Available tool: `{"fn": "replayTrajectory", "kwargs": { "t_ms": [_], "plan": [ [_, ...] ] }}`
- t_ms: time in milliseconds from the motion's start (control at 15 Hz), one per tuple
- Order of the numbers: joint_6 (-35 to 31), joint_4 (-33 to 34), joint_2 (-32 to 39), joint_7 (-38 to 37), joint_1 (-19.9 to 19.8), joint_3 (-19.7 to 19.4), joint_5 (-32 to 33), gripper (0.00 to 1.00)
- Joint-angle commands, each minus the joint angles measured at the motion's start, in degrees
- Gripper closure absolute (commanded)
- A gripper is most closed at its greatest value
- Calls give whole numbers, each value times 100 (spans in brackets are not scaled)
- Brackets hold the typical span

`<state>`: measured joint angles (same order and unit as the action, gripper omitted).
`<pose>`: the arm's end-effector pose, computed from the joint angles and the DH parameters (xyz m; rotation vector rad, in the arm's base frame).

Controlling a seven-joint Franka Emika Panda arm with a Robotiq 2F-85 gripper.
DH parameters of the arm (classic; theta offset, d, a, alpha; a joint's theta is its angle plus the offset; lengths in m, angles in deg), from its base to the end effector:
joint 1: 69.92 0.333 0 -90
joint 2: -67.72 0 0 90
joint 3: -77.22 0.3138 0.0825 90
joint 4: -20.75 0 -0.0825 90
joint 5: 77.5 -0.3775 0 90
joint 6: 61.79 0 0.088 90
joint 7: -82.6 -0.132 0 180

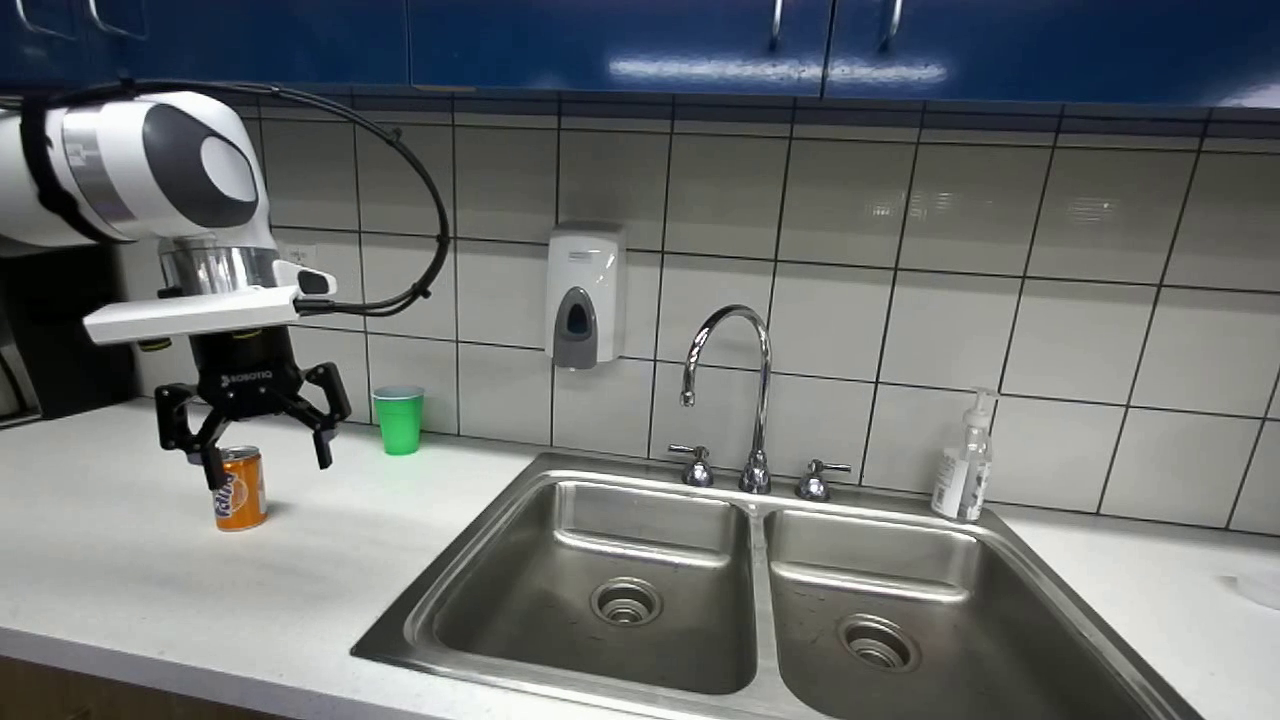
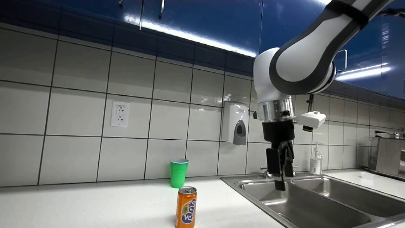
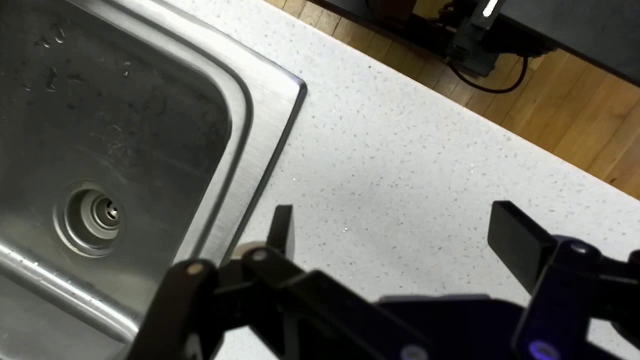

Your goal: Put the can inside the sink

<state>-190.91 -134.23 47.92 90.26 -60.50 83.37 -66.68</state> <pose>0.3597 0.0876 0.3063 2.8541 0.7663 -0.1449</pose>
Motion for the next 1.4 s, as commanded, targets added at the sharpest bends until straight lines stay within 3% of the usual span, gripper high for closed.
{"fn": "replayTrajectory", "kwargs": {
  "t_ms": [0, 467, 1333],
  "plan": [
    [-74, 449, 618, -175, 84, 248, 0, 0],
    [-360, 1234, 1694, -237, 172, 504, 96, 0],
    [-354, 2812, 3494, 54, 502, 588, 255, 0]
  ]
}}
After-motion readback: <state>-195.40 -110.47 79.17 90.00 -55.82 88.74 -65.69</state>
